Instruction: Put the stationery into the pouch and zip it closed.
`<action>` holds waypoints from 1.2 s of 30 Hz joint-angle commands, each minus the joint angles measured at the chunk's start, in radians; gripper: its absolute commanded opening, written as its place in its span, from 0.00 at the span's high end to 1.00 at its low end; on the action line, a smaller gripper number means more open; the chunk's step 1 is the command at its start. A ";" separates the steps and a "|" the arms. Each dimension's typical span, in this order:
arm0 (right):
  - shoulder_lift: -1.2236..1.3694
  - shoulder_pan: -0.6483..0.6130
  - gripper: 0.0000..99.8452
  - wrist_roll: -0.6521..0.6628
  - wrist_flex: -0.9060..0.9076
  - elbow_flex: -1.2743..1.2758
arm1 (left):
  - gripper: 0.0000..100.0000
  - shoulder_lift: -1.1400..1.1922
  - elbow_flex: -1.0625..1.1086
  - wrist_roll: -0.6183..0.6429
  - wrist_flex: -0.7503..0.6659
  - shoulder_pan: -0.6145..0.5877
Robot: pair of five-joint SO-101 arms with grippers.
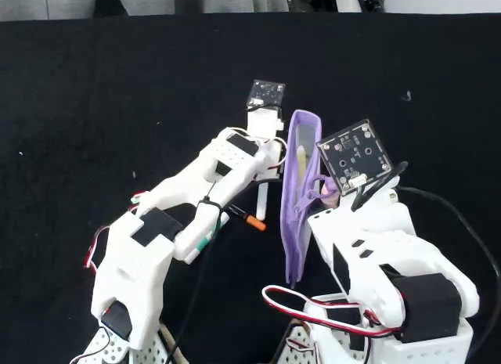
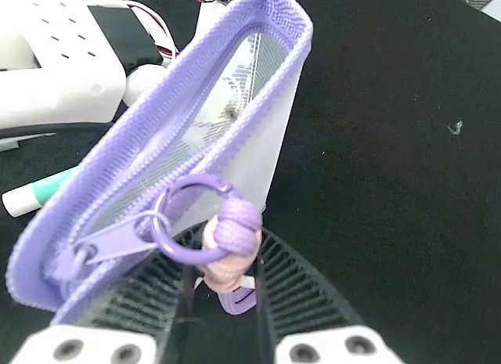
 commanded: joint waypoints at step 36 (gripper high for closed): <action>-0.004 0.008 0.99 -0.008 0.009 -0.001 | 0.97 -1.582 0.723 -0.083 -0.640 0.094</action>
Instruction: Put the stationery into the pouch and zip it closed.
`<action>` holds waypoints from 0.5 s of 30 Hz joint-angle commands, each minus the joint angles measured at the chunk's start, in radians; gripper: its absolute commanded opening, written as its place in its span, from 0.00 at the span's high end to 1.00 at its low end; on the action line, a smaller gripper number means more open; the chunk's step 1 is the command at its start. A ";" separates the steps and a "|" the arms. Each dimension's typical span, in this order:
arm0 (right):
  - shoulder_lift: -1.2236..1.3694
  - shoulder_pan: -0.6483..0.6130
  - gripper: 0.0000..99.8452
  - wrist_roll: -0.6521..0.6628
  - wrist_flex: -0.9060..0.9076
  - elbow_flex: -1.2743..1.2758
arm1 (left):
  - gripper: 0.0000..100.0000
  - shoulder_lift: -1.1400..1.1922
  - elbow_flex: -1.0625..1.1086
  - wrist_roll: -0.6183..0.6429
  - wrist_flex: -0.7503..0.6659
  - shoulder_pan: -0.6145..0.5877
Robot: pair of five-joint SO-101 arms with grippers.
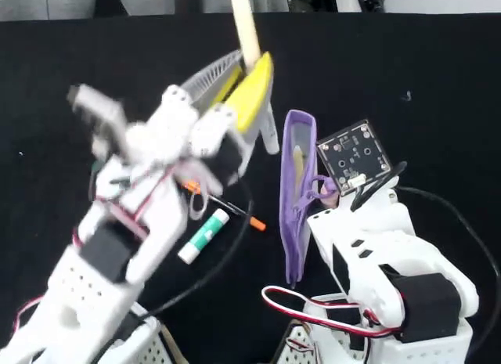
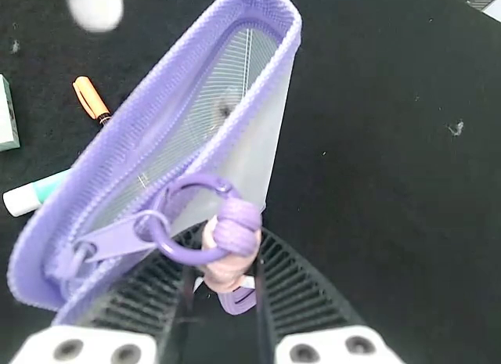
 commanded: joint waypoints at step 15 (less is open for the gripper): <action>-0.004 0.009 0.99 -0.008 0.009 -0.001 | 0.97 0.003 0.205 -0.164 -0.218 0.160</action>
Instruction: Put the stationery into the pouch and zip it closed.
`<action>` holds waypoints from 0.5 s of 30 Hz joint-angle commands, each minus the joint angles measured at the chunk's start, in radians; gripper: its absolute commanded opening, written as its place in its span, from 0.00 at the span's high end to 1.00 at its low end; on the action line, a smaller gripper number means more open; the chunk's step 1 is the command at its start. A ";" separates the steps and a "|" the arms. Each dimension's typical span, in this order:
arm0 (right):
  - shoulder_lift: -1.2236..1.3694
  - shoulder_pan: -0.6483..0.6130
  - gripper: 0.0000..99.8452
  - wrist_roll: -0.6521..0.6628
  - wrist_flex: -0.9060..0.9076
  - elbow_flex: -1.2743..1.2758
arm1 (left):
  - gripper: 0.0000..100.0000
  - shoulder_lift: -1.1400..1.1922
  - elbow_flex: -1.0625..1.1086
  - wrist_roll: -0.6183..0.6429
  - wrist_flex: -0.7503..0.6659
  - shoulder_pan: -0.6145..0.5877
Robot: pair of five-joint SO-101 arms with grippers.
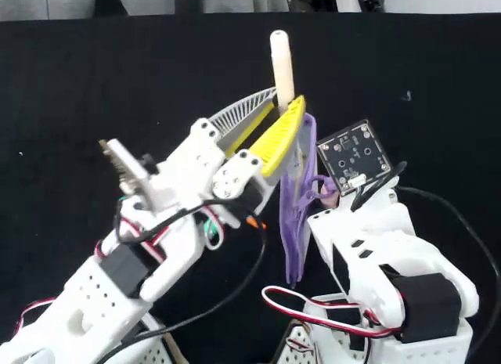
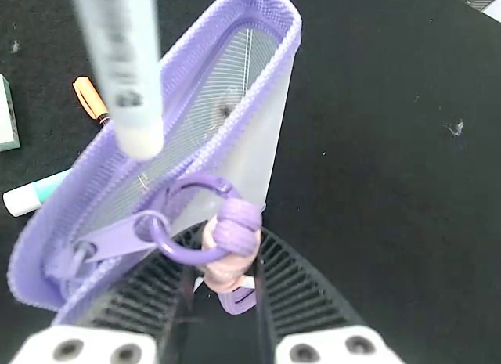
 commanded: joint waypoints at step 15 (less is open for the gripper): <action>-0.004 0.012 0.99 -0.006 0.011 -0.001 | 0.84 0.249 -0.030 -0.075 -0.003 -0.005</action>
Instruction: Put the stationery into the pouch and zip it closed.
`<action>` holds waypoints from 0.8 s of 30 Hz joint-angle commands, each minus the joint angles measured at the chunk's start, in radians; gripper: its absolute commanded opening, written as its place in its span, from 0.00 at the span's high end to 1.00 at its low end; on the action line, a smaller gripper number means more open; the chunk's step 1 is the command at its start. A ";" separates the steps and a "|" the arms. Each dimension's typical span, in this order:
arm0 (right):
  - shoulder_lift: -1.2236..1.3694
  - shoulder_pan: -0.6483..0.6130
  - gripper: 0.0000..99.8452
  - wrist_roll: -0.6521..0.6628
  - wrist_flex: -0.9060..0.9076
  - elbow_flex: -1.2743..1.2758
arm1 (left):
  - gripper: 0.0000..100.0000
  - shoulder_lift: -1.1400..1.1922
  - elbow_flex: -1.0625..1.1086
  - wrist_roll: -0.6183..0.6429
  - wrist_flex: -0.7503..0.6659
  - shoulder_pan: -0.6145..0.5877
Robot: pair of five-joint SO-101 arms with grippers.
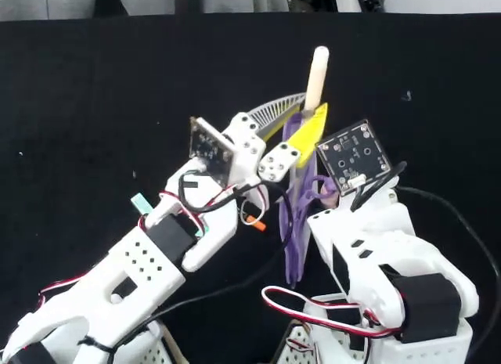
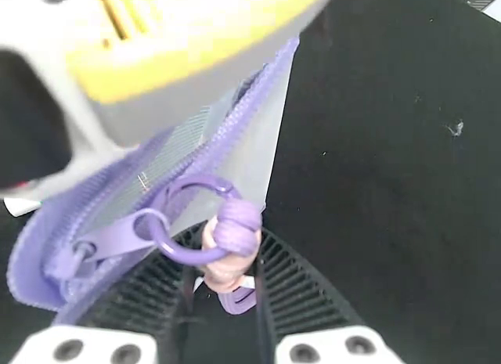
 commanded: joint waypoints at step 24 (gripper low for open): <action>-0.004 0.012 0.99 -0.009 0.011 0.016 | 0.83 0.219 -0.481 0.835 1.096 -0.506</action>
